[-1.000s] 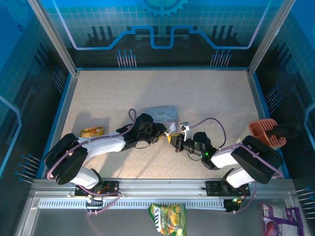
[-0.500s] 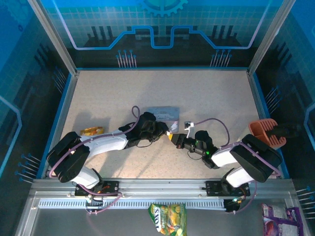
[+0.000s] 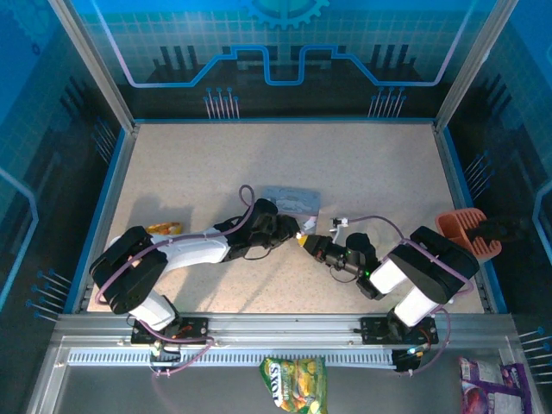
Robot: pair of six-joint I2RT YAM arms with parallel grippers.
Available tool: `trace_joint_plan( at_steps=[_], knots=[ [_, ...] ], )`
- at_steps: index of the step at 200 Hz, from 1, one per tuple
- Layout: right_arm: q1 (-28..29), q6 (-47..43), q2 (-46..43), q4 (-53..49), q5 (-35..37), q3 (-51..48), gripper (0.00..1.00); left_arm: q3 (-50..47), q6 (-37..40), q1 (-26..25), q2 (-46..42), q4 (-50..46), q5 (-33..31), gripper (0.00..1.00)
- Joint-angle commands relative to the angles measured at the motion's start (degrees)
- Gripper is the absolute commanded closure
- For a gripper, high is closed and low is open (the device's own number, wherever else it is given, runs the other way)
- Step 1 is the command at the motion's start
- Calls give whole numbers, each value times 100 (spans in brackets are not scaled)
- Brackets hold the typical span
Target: Unlock a padlock with a key
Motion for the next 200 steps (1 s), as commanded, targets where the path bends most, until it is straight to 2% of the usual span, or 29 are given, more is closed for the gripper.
trace_joint_plan(
  at_steps=[1,32,53,75,77,95,123,155,176,200],
  knots=[
    [-234,506,-114,710,196,82,100,83,587,-109,184,-465,348,98],
    [-267,655,-269,702,169,51,100,49,743,-99,294,-747,176,98],
    [-284,713,-280,706,106,43,100,-67,621,-65,295,-570,90,98],
    [-295,278,-302,627,101,5,100,-75,315,-29,264,-514,62,98],
    [-300,244,-305,595,106,3,98,-65,296,-27,248,-548,49,98],
    [-365,-385,-344,46,-56,73,81,20,110,18,132,-828,-127,98],
    [-339,-1424,-614,-944,-113,137,66,43,-117,170,-62,-977,-246,99],
    [-76,-2952,-1405,-2270,103,316,64,141,-206,313,-145,-1019,-222,98],
    [664,-4532,-2242,-3371,1048,491,65,263,-196,366,-114,-1088,-196,97],
    [1114,-5793,-2697,-3648,1758,435,65,348,-162,461,-47,-1157,-71,96]
  ],
)
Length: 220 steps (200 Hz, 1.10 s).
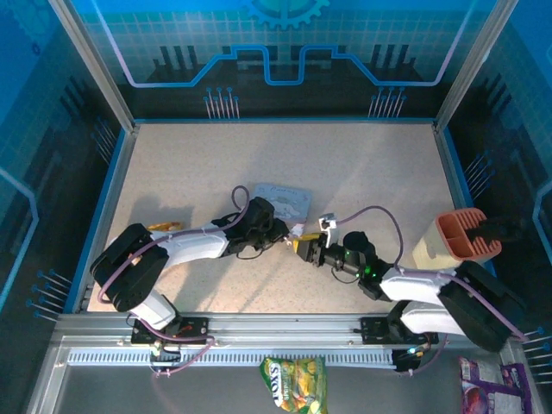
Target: Unlock a padlock with a key
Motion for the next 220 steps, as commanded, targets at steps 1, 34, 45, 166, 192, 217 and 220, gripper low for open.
trace_joint_plan(
  at_steps=[1,34,45,166,192,217,220],
  knots=[
    [336,-1972,-362,-853,1024,63,65,247,-87,110,-104,-129,40,96],
    [692,-2999,-393,-660,1602,-28,66,203,-120,183,-65,-101,142,96],
    [834,-3242,-344,-501,1781,-57,65,184,-163,195,-78,-73,158,96],
    [1995,-5371,1985,2374,3184,17,65,-46,-540,49,-646,-276,-8,98],
    [2060,-5573,2567,2956,3442,168,67,-62,-556,-1,-689,-310,-13,98],
    [2061,-5775,2945,3447,3713,205,69,-90,-585,-19,-726,-334,-20,98],
    [2060,-5796,2965,3423,3729,219,69,-91,-586,-18,-733,-336,-18,98]
  ],
)
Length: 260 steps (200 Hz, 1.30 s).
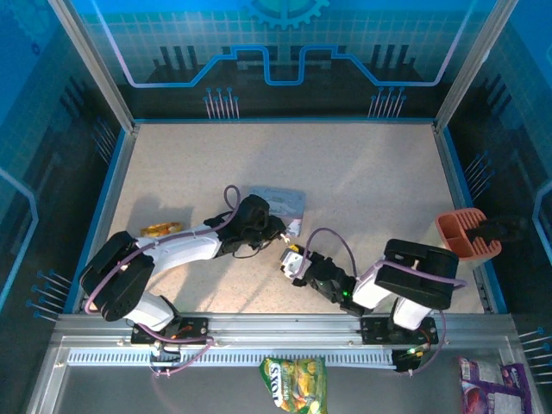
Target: Unlock a padlock with a key
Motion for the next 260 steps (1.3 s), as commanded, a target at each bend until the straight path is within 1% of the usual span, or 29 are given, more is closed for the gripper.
trace_joint_plan(
  at_steps=[1,43,79,112,160,222,232,245,260],
  knots=[
    [76,-382,217,914,443,156,69,-77,-128,-26,-250,14,-29,98],
    [34,-420,410,996,659,169,71,-84,-109,-56,-362,-87,-78,98],
    [18,-509,558,999,789,265,71,-38,-130,-75,-295,15,136,98],
    [-10,-632,642,999,1049,348,72,4,-161,-144,-281,-8,173,98],
    [-38,-766,650,995,1246,448,69,19,-153,-181,-290,-57,169,98],
    [-44,-889,776,997,1307,541,75,20,-187,-226,-299,-39,186,98],
    [-46,-929,818,997,1331,546,75,34,-174,-228,-319,-64,174,98],
    [-39,-952,864,995,1388,528,73,50,-153,-223,-343,-102,132,98],
    [-62,-802,809,998,1358,463,71,80,-130,-225,-360,-140,93,98]
  ],
)
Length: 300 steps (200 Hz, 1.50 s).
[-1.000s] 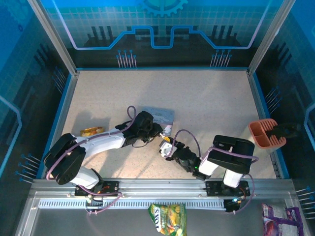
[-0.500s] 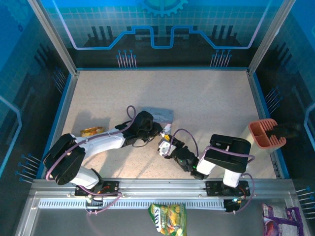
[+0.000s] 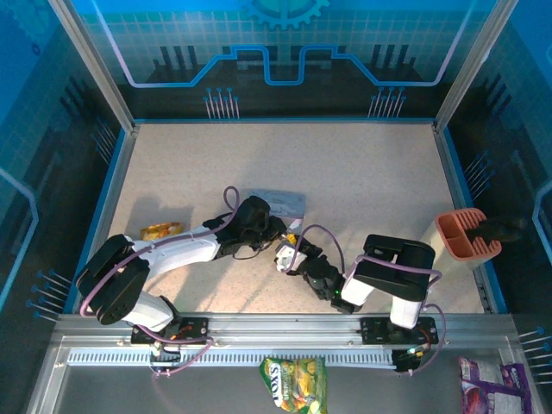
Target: Unlock a padlock with a key
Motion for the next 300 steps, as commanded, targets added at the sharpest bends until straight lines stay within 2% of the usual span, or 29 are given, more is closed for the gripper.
trace_joint_plan(
  at_steps=[1,14,31,66,104,134,162,198,227,276,300],
  knots=[
    [-56,55,47,209,203,14,71,83,12,-96,-203,-81,163,98],
    [-144,479,-164,210,-103,-139,71,53,21,-75,-229,-55,129,98],
    [-319,1317,-596,138,-915,-491,70,-62,63,-9,-277,139,122,98],
    [-643,2878,-1700,-1404,-2073,-530,69,-218,265,165,-383,397,115,100],
    [-1140,4151,-2116,-1658,-3146,-593,70,-210,362,189,-392,539,188,100],
    [-1458,4859,-2042,-1658,-3583,-554,72,-231,366,192,-448,615,238,100],
    [-1768,5549,-1723,-1053,-4064,-620,74,-333,339,187,-532,791,246,100],
    [-1833,6086,-1144,-151,-4308,-653,77,-368,318,177,-522,912,302,100],
    [-1855,6281,-776,210,-4426,-629,78,-353,316,181,-515,930,328,100],
    [-1985,6404,-911,210,-4525,-600,80,-374,222,176,-488,1000,418,100],
    [-2048,6505,-868,206,-4683,-529,85,-361,180,139,-472,1026,459,100]
  ],
)
